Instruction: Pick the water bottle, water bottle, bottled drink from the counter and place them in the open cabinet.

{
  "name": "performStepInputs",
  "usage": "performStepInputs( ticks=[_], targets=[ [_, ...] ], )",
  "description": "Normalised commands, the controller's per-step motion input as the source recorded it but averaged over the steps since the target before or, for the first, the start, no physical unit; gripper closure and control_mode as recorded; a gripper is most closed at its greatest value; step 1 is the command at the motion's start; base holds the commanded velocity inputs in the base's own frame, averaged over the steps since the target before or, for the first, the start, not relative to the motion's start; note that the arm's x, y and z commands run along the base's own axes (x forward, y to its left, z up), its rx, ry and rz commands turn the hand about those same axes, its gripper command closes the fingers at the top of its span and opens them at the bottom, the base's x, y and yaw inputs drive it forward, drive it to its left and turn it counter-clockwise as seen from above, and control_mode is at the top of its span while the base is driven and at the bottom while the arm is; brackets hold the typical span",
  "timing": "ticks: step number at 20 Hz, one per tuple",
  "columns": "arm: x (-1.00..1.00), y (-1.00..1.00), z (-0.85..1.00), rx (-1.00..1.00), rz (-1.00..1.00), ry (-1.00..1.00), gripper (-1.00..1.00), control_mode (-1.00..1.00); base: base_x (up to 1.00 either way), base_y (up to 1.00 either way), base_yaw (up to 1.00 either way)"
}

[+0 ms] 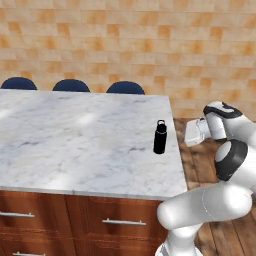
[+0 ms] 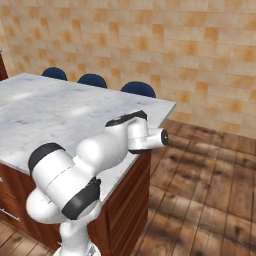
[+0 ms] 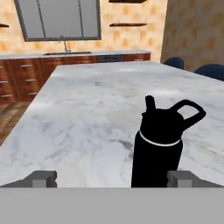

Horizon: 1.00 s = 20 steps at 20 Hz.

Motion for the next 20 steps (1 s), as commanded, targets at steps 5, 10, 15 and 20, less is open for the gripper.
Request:
performStepInputs(
  ticks=[5, 10, 15, 20],
  targets=[
    [0.29, 0.00, -0.11, 0.00, 0.06, -0.09, -1.00, -1.00, 0.00, 0.00, 0.00],
    [0.29, 0.00, -0.14, 0.00, 0.06, -0.07, -1.00, -1.00, 0.00, 0.00, 0.00],
    [0.28, 0.00, -0.16, 0.00, 0.05, -0.06, -1.00, -1.00, 0.00, 0.00, 0.00],
    [0.21, 0.00, -0.15, 0.00, 0.04, -0.04, -1.00, -1.00, 0.00, 0.00, 0.00]
  ],
)
